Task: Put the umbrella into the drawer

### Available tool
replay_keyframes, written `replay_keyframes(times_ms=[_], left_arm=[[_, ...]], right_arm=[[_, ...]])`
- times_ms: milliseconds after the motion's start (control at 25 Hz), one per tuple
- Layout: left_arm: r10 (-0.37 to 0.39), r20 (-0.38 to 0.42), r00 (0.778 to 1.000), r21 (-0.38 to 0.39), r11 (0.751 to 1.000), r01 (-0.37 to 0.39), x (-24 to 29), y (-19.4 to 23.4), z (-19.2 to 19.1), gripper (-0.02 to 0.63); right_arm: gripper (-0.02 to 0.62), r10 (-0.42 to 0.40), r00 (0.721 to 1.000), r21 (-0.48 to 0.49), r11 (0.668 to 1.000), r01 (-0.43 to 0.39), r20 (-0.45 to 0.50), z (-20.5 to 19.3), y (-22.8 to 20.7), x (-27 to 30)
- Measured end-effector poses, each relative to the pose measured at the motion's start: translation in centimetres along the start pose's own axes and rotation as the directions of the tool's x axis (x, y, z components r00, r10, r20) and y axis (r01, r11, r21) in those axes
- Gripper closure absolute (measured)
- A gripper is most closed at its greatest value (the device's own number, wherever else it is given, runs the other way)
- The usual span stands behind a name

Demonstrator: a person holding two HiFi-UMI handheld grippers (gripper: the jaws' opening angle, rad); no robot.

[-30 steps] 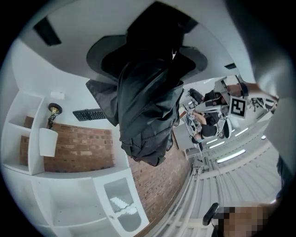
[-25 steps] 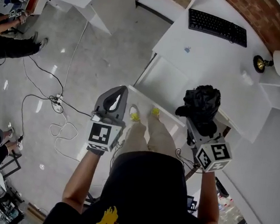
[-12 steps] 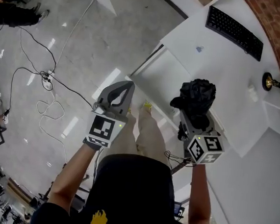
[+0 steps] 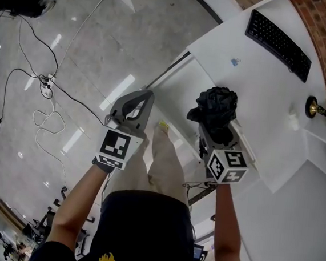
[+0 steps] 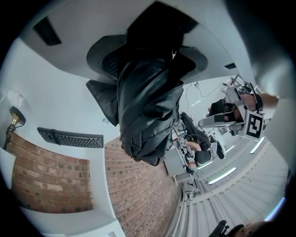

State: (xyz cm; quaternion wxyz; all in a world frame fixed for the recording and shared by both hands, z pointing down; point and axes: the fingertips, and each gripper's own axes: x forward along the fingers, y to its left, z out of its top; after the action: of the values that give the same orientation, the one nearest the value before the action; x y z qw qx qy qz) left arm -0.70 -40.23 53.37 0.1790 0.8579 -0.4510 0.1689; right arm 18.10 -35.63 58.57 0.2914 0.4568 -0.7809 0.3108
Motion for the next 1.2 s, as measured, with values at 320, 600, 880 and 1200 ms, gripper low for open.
replay_keyframes(times_ms=[320, 600, 880, 1200], left_arm=[[0.004, -0.001, 1.000, -0.037, 0.999, -0.004, 2.3, -1.2, -1.6, 0.589], [0.011, -0.033, 0.999, -0.072, 0.997, -0.014, 3.7, 0.0, -4.0, 0.589], [0.014, -0.057, 0.998, -0.091, 0.996, -0.019, 4.7, 0.4, -6.0, 0.589], [-0.006, -0.080, 0.997, -0.088, 0.996, -0.001, 5.9, -0.1, -7.4, 0.589]], right_arm=[[0.333, 0.060, 0.995, -0.005, 0.998, -0.060, -0.076, -2.7, -1.1, 3.3], [0.333, 0.083, 0.985, 0.007, 0.997, -0.083, -0.150, -4.9, -1.3, 8.3], [0.333, 0.058, 0.981, 0.047, 0.998, -0.050, -0.185, -7.2, -2.8, 13.4], [0.333, 0.003, 0.980, 0.021, 1.000, 0.001, -0.201, -9.9, -4.6, 18.9]])
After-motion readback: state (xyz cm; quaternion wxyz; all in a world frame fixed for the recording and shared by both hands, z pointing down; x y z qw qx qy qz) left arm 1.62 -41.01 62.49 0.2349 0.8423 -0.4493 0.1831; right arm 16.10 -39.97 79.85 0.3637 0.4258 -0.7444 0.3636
